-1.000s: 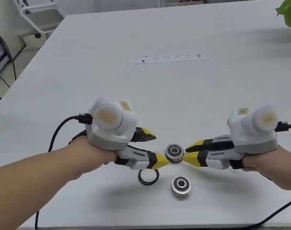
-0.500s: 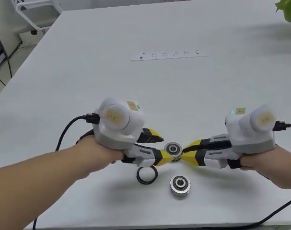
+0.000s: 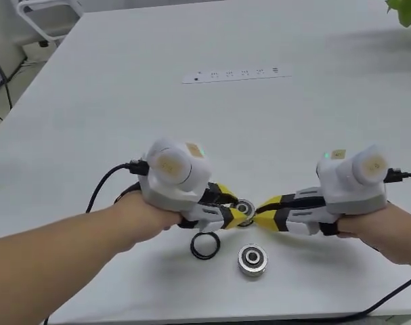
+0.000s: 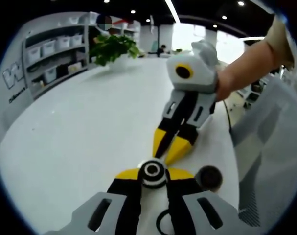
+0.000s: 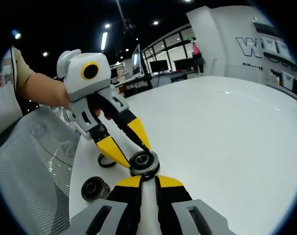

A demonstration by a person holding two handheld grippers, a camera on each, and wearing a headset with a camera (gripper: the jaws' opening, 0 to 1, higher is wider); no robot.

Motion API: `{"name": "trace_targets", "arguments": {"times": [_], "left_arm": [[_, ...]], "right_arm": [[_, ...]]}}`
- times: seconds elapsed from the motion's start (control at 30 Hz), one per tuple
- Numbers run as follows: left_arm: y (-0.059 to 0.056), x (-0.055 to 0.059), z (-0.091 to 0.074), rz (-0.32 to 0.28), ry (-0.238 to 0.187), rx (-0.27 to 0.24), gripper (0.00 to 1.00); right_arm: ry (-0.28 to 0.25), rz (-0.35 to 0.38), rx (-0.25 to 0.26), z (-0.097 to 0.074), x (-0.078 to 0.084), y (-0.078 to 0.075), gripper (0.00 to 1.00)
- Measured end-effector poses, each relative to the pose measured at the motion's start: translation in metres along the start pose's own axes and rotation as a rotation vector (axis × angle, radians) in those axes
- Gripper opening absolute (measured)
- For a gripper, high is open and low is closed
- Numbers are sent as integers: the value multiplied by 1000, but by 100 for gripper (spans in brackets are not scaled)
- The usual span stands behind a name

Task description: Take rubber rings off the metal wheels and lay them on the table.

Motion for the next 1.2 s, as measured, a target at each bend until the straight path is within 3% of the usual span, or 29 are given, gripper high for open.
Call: {"name": "trace_targets", "arguments": {"times": [0.23, 0.3, 0.37, 0.67, 1.2], "left_arm": [[0, -1, 1, -1, -9, -15, 15], [0, -2, 1, 35, -15, -10, 15], [0, -1, 1, 32, -8, -15, 15], [-1, -1, 2, 60, -3, -37, 14], [-2, 0, 3, 63, -3, -55, 14]], "right_arm": [[-2, -7, 2, -1, 0, 0, 7], [-1, -11, 2, -1, 0, 0, 7], [0, -10, 1, -1, 0, 1, 7], [4, 37, 11, -2, 0, 4, 2], [-46, 236, 66, -5, 0, -4, 0]]}}
Point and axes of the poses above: the centre of the closed fingertips' face, and the gripper's own axes: z roughly forward along the fingers, y roughly to its left, x roughly out of its underside, the point moved 7 cm from there along -z, roughly backward along the fingers, and after that the axes turned 7 degrees about -y, right-handed, at the moved point
